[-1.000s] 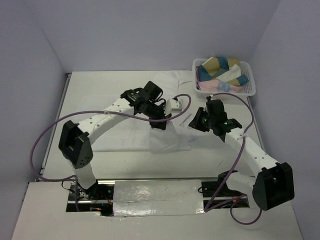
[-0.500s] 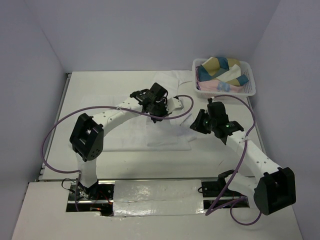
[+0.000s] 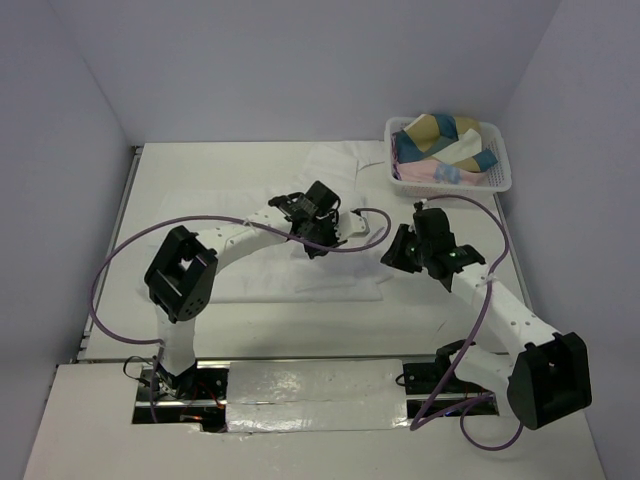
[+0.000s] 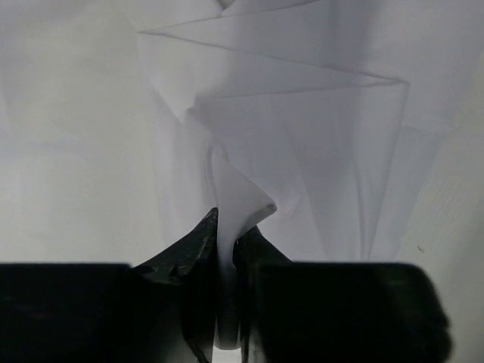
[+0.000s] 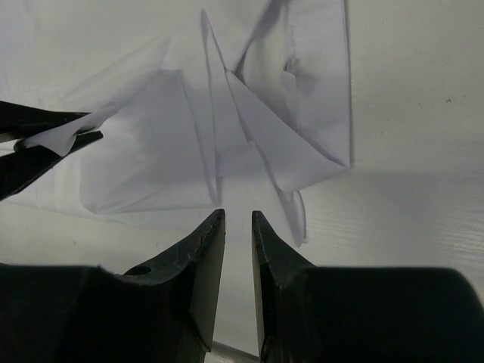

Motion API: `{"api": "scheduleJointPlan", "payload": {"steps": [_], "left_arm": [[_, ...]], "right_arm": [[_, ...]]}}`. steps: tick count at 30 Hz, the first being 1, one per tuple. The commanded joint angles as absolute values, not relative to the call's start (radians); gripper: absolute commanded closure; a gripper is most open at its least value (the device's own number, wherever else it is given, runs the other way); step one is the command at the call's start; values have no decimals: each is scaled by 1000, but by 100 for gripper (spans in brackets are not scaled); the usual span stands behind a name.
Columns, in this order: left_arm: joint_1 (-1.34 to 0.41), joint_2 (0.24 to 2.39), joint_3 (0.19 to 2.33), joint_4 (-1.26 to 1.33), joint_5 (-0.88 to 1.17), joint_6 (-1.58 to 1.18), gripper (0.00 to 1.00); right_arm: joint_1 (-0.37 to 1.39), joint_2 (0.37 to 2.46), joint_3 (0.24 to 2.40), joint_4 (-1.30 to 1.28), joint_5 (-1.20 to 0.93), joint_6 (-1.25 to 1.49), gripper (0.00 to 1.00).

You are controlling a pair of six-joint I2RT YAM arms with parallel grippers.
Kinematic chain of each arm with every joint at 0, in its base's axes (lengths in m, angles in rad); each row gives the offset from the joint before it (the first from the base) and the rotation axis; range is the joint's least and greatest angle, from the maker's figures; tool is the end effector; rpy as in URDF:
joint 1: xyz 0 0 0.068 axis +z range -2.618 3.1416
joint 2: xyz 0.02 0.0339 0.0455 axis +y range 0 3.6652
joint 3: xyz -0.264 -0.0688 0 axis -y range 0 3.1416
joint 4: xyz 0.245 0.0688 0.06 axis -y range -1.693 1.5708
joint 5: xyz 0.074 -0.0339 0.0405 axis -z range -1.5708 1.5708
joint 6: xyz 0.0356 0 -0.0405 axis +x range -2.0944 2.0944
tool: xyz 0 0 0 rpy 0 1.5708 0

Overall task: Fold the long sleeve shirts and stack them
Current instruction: Fold the shirt

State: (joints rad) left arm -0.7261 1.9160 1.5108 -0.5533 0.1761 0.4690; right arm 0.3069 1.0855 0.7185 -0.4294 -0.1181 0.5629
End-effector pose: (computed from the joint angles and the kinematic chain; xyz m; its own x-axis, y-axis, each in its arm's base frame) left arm 0.3105 -0.2841 0.2312 -0.2164 0.7872 -0.5775 0.9269 0.3515 0.1319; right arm 0.2118 0.0715 0.2369 -0.7783 0.3092 -0.5464 0.0435 0.8948 0.4444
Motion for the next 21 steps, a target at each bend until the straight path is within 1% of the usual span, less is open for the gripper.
{"api": "scheduleJointPlan", "payload": {"steps": [1,3,5,6,7,8,10,11,12,13,14,15,21], "left_arm": [[-741,1913,1502,-528,268,488,72],[-749,1908,1496,-551,297,515,66],[-768,1904,1477,-618,368,563,56],[-769,1902,1474,-618,368,563,56],[-778,1904,1473,-655,389,577,51],[-781,1898,1468,-669,391,578,50],[-785,1879,1453,-687,396,586,44],[-787,1870,1441,-692,397,603,31],[-788,1861,1436,-701,405,612,30],[-790,1846,1434,-718,414,617,11],[-795,1838,1431,-729,419,621,5],[-799,1830,1428,-739,425,638,1],[-804,1763,1440,-738,459,621,1]], "right_arm": [[304,1049,706,-419,-101,551,71],[305,1034,698,-423,-98,551,72],[304,1010,686,-431,-89,549,71],[305,1002,681,-431,-83,548,71],[302,990,678,-437,-77,546,71],[305,983,677,-440,-75,546,71],[304,970,672,-445,-72,549,71],[302,966,670,-445,-72,551,70],[304,965,669,-445,-75,551,70],[305,963,670,-446,-83,551,70],[304,963,672,-448,-84,551,70],[302,960,672,-448,-86,552,70],[304,974,681,-433,-136,548,70]]}}
